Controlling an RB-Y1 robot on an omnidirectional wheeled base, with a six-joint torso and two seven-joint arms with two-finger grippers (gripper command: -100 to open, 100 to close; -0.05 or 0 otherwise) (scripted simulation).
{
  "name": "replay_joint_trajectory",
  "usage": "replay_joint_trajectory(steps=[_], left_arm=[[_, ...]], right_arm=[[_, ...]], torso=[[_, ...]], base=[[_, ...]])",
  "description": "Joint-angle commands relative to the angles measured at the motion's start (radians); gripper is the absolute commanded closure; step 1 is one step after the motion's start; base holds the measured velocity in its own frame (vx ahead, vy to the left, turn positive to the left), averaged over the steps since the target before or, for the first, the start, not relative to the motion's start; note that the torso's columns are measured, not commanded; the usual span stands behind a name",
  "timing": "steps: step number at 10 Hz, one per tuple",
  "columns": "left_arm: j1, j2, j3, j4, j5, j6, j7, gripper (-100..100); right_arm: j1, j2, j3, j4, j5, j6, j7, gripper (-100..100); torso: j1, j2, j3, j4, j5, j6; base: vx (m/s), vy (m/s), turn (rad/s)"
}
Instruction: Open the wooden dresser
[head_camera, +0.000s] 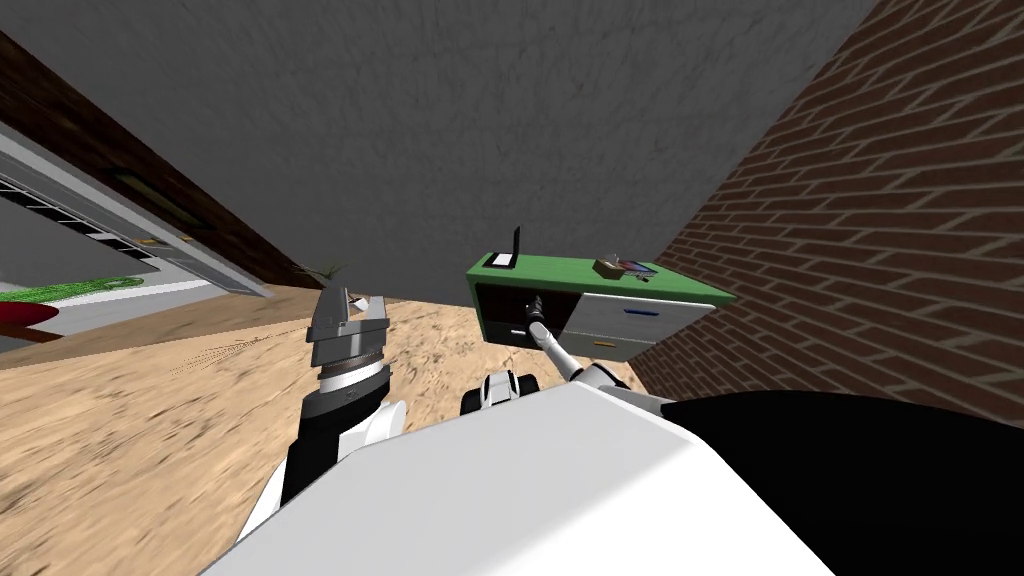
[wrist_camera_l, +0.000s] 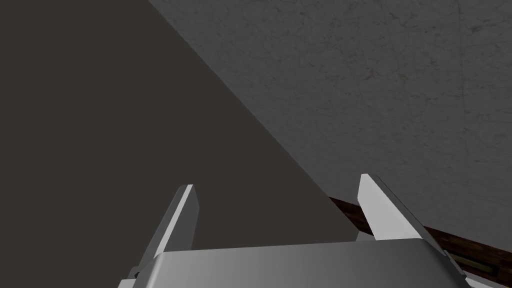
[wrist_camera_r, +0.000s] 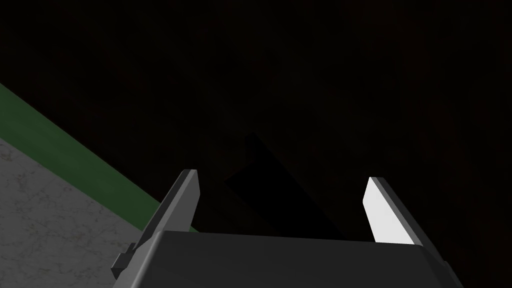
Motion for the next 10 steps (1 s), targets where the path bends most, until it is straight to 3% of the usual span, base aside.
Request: replay_joint_trajectory(steps=[1, 2, 3, 5, 6, 7, 8, 9, 10], left_arm=[[0.000, 0.000, 0.000, 0.000, 0.000, 0.000, 0.000, 0], [0.000, 0.000, 0.000, 0.000, 0.000, 0.000, 0.000, 0], [0.000, 0.000, 0.000, 0.000, 0.000, 0.000, 0.000, 0], [0.000, 0.000, 0.000, 0.000, 0.000, 0.000, 0.000, 0], [0.000, 0.000, 0.000, 0.000, 0.000, 0.000, 0.000, 0], [0.000, 0.000, 0.000, 0.000, 0.000, 0.000, 0.000, 0], [0.000, 0.000, 0.000, 0.000, 0.000, 0.000, 0.000, 0], [0.000, 0.000, 0.000, 0.000, 0.000, 0.000, 0.000, 0], [0.000, 0.000, 0.000, 0.000, 0.000, 0.000, 0.000, 0]], right_arm=[[-0.038, 0.022, -0.021, 0.050, 0.015, -0.042, 0.007, -100], [-0.031, 0.023, -0.023, 0.038, 0.010, -0.040, 0.014, -100], [0.017, -0.020, 0.011, -0.010, -0.030, 0.008, 0.015, 100], [0.029, -0.020, 0.011, -0.024, -0.030, 0.019, 0.015, 100], [0.070, -0.063, 0.043, -0.059, -0.070, 0.073, 0.024, 100], [0.095, -0.063, 0.043, -0.099, -0.074, 0.080, 0.024, 100], [0.095, -0.063, 0.043, -0.103, -0.074, 0.080, 0.024, 100], [0.138, -0.106, 0.075, -0.143, -0.119, 0.129, 0.032, 100], [0.162, -0.106, 0.075, -0.179, -0.119, 0.141, 0.032, 100]], torso=[[0.001, 0.000, 0.000, 0.000, 0.000, -0.001], [0.001, 0.000, 0.000, 0.000, 0.000, -0.001], [0.001, -0.001, 0.000, 0.000, 0.000, -0.001], [-0.002, -0.008, -0.005, -0.006, -0.004, -0.003], [-0.003, -0.006, -0.004, -0.004, -0.004, -0.001], [-0.003, -0.006, -0.003, -0.003, -0.003, -0.002], [-0.002, -0.006, -0.003, -0.003, -0.003, -0.002], [-0.002, -0.004, -0.002, -0.002, -0.002, -0.001], [-0.003, -0.006, -0.002, -0.002, -0.002, -0.003]], base=[[-0.017, 0.006, 0.025], [-0.005, 0.002, 0.011], [0.029, -0.003, 0.245], [0.030, -0.014, 0.090], [0.028, 0.009, 0.230], [0.029, -0.003, 0.140], [0.018, -0.008, 0.012], [0.030, -0.004, 0.236], [0.027, -0.011, 0.148]])
